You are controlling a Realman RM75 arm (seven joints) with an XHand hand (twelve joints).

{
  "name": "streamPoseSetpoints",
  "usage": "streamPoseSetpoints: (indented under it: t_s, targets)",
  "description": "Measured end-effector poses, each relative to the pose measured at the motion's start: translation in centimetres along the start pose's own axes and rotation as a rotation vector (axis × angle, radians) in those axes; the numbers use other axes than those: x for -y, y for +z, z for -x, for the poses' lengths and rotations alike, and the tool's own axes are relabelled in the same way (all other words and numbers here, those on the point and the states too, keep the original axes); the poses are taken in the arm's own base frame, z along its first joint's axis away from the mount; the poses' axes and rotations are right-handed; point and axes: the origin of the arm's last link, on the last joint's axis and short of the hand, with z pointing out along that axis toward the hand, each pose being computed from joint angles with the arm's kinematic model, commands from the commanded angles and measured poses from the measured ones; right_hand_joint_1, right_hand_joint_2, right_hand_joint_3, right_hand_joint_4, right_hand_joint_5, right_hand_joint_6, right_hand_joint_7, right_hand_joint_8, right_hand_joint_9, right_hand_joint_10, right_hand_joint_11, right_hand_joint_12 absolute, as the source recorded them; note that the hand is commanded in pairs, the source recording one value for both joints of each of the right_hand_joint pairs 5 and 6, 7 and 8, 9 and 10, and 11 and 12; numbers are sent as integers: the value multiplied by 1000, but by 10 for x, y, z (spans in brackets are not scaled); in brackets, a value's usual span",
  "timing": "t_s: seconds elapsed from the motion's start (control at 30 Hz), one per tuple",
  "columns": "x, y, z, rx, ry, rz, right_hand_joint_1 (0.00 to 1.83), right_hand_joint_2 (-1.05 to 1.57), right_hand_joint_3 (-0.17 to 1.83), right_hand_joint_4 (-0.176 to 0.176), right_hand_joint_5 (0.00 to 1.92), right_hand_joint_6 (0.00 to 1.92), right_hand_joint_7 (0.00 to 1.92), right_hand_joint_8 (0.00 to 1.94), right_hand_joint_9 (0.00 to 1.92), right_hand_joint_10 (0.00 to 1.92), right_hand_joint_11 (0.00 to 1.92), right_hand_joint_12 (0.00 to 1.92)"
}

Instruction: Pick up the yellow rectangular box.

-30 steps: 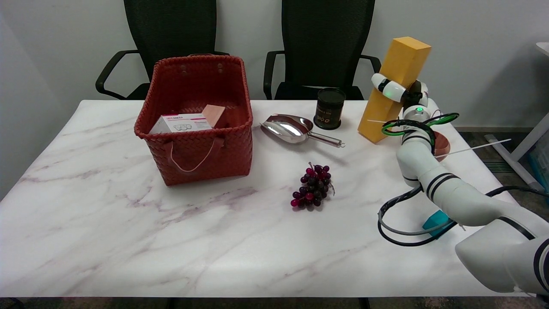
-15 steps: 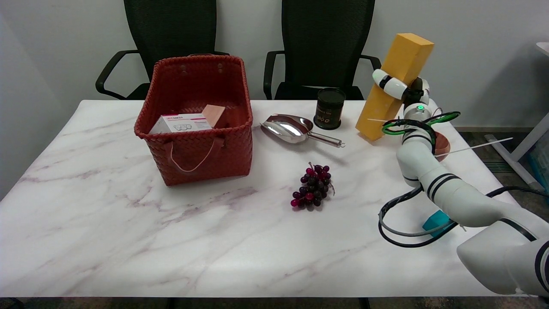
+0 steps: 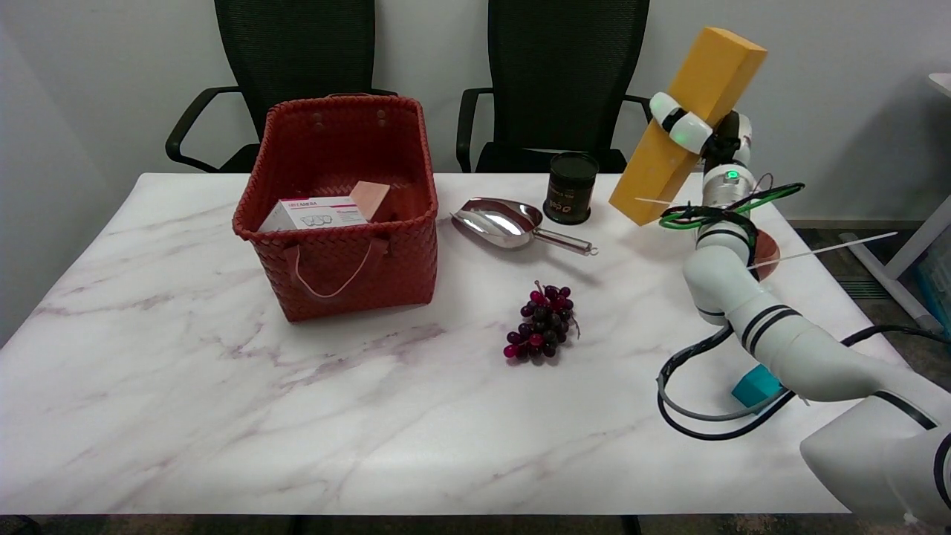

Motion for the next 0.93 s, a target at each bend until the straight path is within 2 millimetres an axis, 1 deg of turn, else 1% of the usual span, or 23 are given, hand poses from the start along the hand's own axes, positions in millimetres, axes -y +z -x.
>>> streamPoseSetpoints:
  t_s: [0.13, 0.33, 0.4, 0.57, 0.73, 0.93]
  targets:
    - [10, -3, 3, 2, 4, -43, 1233, 842, 1057, 0, 1158, 1158, 1375, 1375, 1376, 1376, 1571, 1571]
    - [23, -6, 7, 12, 14, -97, 1225, 812, 1066, 0, 1143, 1143, 1373, 1373, 1353, 1353, 1498, 1498]
    - [30, -8, 11, 22, 17, -120, 1221, 800, 1062, 0, 1132, 1132, 1370, 1370, 1337, 1337, 1458, 1458]
    - [45, -11, 20, 49, 19, -174, 1215, 802, 1047, 0, 1126, 1126, 1366, 1366, 1322, 1322, 1436, 1436]
    - [63, -14, 33, 87, 22, -231, 1208, 820, 1023, 0, 1122, 1122, 1365, 1365, 1315, 1315, 1430, 1430]
    - [84, -18, 55, 137, 27, -293, 1201, 783, 1032, 0, 1112, 1112, 1360, 1360, 1302, 1302, 1406, 1406]
